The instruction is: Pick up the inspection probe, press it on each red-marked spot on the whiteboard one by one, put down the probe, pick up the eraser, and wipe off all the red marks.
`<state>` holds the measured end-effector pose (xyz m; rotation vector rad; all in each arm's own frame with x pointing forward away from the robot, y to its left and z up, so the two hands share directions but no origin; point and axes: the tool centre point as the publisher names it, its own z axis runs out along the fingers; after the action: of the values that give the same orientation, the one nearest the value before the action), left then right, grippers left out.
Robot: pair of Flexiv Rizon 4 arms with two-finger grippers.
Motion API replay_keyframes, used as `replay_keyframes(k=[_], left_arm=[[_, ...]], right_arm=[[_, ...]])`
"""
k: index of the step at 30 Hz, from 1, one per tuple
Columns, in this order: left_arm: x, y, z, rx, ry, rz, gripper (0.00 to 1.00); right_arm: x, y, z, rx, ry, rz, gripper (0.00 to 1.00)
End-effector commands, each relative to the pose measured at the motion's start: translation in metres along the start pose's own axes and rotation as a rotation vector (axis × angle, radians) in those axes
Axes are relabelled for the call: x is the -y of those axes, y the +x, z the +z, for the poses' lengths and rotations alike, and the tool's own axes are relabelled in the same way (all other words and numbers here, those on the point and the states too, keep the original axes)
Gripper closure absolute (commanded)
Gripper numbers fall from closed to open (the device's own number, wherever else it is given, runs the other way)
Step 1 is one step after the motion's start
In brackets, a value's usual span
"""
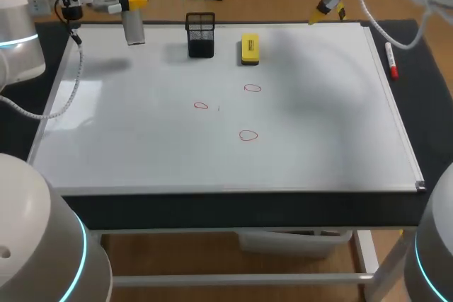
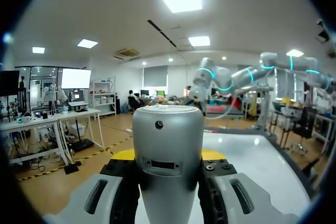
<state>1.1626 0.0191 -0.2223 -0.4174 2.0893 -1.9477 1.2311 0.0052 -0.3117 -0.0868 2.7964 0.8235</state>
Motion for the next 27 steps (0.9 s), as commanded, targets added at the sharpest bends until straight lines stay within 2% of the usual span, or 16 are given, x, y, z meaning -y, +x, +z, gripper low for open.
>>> replay_keyframes(k=[1, 12, 18, 27], left_arm=[[0.001, 0.001, -0.001, 0.003, 0.001, 0.001, 1.00], [0.001, 0.001, -0.001, 0.003, 0.001, 0.001, 1.00], [0.001, 0.001, -0.001, 0.003, 0.001, 0.001, 1.00], [0.001, 0.001, -0.001, 0.003, 0.001, 0.001, 1.00]], right_arm=[[-0.007, -0.006, 0.009, -0.320, 0.054, -0.041, 0.00], [-0.019, -0.005, 0.034, -0.445, 0.147, -0.235, 0.00], [-0.024, -0.001, 0.045, -0.518, 0.229, -0.364, 0.00], [-0.036, 0.006, 0.055, -0.562, 0.229, -0.435, 0.00]])
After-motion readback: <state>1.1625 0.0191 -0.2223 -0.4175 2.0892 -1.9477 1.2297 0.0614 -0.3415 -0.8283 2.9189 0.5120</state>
